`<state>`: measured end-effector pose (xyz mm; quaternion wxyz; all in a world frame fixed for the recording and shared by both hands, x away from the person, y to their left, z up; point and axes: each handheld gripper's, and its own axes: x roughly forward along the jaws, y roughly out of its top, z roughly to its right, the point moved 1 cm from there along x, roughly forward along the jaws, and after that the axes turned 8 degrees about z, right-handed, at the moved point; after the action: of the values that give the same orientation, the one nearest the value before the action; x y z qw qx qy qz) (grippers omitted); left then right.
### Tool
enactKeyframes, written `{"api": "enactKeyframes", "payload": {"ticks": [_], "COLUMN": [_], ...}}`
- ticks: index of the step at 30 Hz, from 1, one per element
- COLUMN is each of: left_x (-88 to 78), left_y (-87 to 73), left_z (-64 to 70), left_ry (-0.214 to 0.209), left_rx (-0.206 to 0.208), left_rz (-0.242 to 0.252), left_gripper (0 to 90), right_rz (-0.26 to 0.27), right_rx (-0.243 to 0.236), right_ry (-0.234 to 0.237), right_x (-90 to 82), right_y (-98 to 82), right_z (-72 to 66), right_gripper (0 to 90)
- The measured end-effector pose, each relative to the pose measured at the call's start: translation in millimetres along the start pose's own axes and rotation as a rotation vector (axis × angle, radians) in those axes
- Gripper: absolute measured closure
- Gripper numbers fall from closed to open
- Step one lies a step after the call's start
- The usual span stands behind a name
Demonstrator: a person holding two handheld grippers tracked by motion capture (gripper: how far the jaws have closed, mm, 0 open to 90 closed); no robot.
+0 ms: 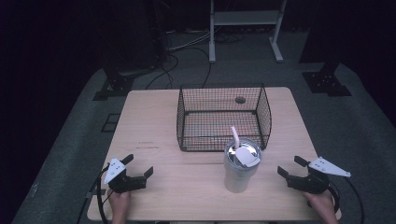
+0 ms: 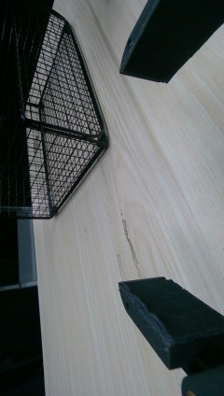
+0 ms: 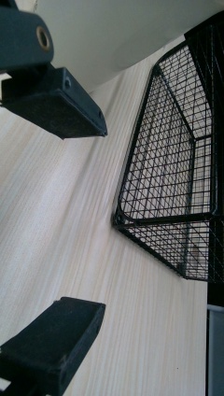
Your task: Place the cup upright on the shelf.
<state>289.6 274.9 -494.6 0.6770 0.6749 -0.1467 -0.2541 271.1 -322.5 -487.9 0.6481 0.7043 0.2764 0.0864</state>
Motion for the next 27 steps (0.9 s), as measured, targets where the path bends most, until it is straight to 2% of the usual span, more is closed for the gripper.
{"api": "enactKeyframes", "payload": {"ticks": [8, 12, 17, 24, 27], "left_x": [-0.6, -0.7, -1.2, -0.7, -0.9], "left_y": [-0.1, -0.2, -0.3, -0.3, -0.3], "left_z": [0.3, 0.7, 1.2, 1.1, 1.0], "left_ry": [-0.003, -0.004, -0.007, -0.005, -0.006], "left_rx": [0.003, 0.001, 0.007, 0.007, 0.009], "left_rz": [0.0, 0.003, 0.004, 0.0, -0.002], "left_gripper": [0.0, 0.0, 0.0, 0.0, 0.0], "right_rz": [-0.008, -0.008, -0.004, -0.027, -0.03], "right_rx": [-0.013, -0.027, -0.058, -0.101, -0.108], "right_ry": [0.01, 0.03, 0.082, 0.156, 0.172], "right_x": [0.5, 1.8, 2.5, 4.5, 4.4], "right_y": [0.8, 4.7, 14.2, 16.3, 17.5], "right_z": [-2.8, -7.8, -16.9, -30.9, -34.2], "right_gripper": [12.2, 12.2, 12.2, 10.7, 10.4]}}
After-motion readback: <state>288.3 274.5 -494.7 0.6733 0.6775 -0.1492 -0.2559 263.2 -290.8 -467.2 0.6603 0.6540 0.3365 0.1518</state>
